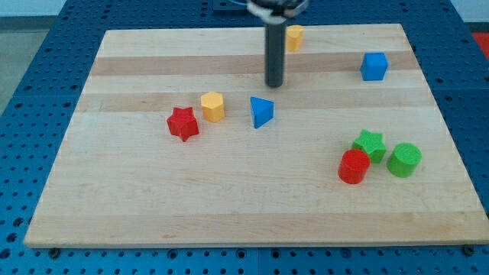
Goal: Slide the yellow heart above the yellow hexagon
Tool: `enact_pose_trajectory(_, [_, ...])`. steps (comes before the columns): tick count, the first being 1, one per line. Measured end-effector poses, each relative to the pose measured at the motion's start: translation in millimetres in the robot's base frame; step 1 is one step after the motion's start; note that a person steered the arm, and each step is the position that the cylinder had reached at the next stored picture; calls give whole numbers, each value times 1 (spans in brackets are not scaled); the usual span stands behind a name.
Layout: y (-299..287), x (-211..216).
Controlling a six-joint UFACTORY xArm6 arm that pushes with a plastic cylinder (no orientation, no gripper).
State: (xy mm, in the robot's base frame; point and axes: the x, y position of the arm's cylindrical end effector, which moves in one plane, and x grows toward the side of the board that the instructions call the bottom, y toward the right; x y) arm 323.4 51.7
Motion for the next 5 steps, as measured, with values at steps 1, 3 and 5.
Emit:
enact_pose_trajectory(1, [109,-24])
enact_pose_trajectory(3, [118,-127])
enact_pose_trajectory(5, [21,-63])
